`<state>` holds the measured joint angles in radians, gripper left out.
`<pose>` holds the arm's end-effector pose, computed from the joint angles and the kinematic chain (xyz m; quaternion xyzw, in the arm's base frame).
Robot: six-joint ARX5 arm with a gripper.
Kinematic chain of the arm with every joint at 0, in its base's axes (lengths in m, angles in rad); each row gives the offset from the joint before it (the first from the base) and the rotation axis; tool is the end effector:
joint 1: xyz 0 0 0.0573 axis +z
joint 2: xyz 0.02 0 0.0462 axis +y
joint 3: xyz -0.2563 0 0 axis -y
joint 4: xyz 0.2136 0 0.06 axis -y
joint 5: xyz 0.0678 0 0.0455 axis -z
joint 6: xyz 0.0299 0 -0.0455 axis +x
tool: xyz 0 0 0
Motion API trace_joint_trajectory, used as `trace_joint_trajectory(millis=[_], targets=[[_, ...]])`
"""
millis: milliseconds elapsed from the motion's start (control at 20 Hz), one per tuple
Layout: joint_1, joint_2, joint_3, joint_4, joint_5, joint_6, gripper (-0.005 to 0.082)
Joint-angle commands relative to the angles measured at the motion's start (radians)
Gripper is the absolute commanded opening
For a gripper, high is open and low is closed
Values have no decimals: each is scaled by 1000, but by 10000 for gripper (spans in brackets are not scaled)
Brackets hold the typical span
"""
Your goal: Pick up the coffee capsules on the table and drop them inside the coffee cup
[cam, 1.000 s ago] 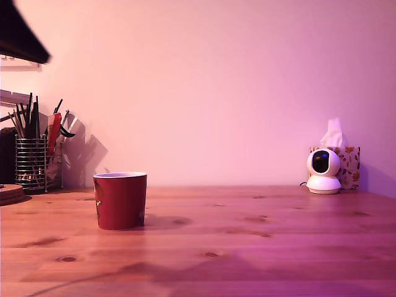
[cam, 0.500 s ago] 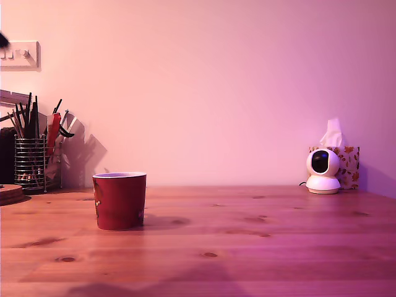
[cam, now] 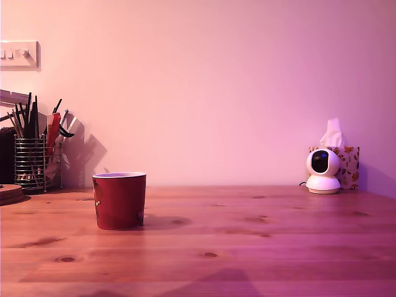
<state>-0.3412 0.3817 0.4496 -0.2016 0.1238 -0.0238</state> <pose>0.0815 -0.0329 0.2603 -0.0043 0.0691 -0.2291 0.9709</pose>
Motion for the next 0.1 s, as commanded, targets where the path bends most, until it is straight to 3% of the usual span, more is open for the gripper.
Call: trace_joint_trajectory(millis=[0,50], targets=[[3,2,-19,10,-2,-3,-19],[3,2,-19,10,-2,-3,-19]])
